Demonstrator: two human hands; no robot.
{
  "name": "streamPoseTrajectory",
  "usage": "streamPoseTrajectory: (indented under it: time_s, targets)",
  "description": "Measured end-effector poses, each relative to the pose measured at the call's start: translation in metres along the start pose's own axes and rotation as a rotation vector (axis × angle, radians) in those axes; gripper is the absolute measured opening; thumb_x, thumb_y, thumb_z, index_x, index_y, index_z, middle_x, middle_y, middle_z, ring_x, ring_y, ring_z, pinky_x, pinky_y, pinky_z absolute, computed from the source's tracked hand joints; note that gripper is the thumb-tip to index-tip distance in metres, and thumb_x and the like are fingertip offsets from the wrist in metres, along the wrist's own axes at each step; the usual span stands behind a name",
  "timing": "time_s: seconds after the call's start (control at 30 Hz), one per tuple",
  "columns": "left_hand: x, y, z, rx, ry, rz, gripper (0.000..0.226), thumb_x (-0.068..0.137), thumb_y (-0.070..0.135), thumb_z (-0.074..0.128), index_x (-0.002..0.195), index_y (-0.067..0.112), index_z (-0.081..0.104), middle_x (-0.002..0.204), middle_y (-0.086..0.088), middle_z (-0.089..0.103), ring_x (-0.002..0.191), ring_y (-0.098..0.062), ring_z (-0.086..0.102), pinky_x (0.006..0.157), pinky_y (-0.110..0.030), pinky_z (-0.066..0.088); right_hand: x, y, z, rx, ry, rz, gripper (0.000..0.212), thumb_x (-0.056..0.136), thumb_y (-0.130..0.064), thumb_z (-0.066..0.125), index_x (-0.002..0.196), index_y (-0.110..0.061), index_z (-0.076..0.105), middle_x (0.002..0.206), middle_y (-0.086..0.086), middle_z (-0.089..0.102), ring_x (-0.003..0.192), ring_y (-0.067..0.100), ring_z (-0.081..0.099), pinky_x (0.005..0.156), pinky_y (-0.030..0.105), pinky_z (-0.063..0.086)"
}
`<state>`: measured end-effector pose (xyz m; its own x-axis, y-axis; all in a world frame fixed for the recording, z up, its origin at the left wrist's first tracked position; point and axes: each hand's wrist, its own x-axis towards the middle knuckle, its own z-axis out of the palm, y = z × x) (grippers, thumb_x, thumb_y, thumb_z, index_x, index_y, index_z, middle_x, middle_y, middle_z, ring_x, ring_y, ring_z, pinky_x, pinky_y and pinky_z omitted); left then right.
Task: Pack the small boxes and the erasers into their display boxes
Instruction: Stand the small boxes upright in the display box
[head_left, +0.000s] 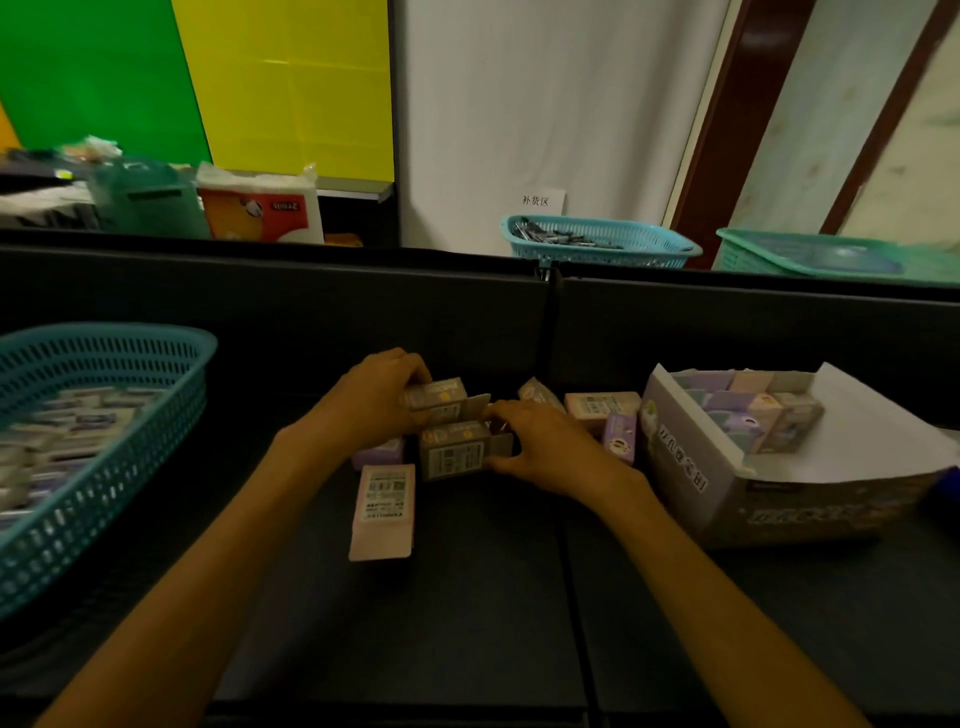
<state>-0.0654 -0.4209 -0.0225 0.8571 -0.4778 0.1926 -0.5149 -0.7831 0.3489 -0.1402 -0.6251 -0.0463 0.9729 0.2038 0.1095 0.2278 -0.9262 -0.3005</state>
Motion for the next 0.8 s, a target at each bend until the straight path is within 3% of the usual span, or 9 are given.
streamPoseTrajectory:
  time_s: [0.07, 0.2, 0.4, 0.53, 0.67, 0.8]
  targets:
    - [-0.003, -0.002, -0.003, -0.071, 0.001, -0.043, 0.039, 0.075, 0.033, 0.074, 0.104, 0.03, 0.047, 0.103, 0.006, 0.054, 0.09, -0.009, 0.056, 0.076, -0.027, 0.051, 0.003, 0.0, 0.003, 0.022, 0.007, 0.018, 0.047, 0.085, -0.035, 0.065, 0.128, -0.029, 0.048, 0.126, -0.005, 0.055, 0.11, 0.013, 0.055, 0.091, 0.038, 0.05]
    - [-0.01, -0.005, -0.004, -0.116, -0.03, -0.102, 0.049, 0.073, 0.027, 0.077, 0.104, 0.027, 0.038, 0.099, 0.001, 0.057, 0.083, -0.011, 0.06, 0.064, -0.022, 0.05, 0.009, -0.004, 0.009, 0.009, 0.021, 0.014, 0.054, 0.086, -0.032, 0.067, 0.134, -0.028, 0.044, 0.129, -0.003, 0.053, 0.113, 0.014, 0.053, 0.087, 0.025, 0.042]
    - [-0.018, -0.004, 0.0, -0.241, -0.014, -0.139, 0.047, 0.08, 0.022, 0.071, 0.107, 0.023, 0.032, 0.092, 0.002, 0.052, 0.075, -0.009, 0.056, 0.055, -0.016, 0.042, 0.007, -0.005, 0.01, -0.094, 0.117, -0.053, 0.041, 0.083, -0.033, 0.069, 0.121, -0.027, 0.053, 0.123, -0.003, 0.045, 0.109, 0.014, 0.046, 0.083, 0.026, 0.039]
    - [-0.019, -0.003, -0.002, -0.326, 0.036, -0.127, 0.053, 0.083, 0.035, 0.067, 0.121, 0.024, 0.032, 0.11, 0.0, 0.051, 0.091, -0.011, 0.054, 0.069, -0.02, 0.043, -0.002, -0.002, 0.004, -0.044, 0.2, -0.064, 0.036, 0.083, -0.022, 0.069, 0.115, -0.025, 0.054, 0.122, -0.005, 0.05, 0.105, 0.014, 0.052, 0.086, 0.033, 0.049]
    - [-0.018, -0.001, -0.003, -0.376, 0.034, -0.126, 0.062, 0.089, 0.041, 0.056, 0.141, 0.024, 0.026, 0.135, -0.007, 0.044, 0.113, -0.02, 0.05, 0.088, -0.032, 0.044, -0.009, 0.0, 0.002, -0.01, 0.248, -0.035, 0.034, 0.086, -0.014, 0.064, 0.115, -0.025, 0.052, 0.112, 0.0, 0.058, 0.093, 0.013, 0.058, 0.077, 0.033, 0.053]
    - [-0.024, 0.005, -0.006, -0.31, 0.096, -0.058, 0.074, 0.085, 0.04, 0.062, 0.145, 0.02, 0.024, 0.139, -0.005, 0.037, 0.118, -0.018, 0.046, 0.093, -0.031, 0.045, -0.018, 0.005, -0.004, 0.142, 0.295, -0.021, 0.034, 0.088, -0.011, 0.06, 0.115, -0.029, 0.049, 0.107, -0.005, 0.059, 0.086, 0.006, 0.06, 0.073, 0.027, 0.055]
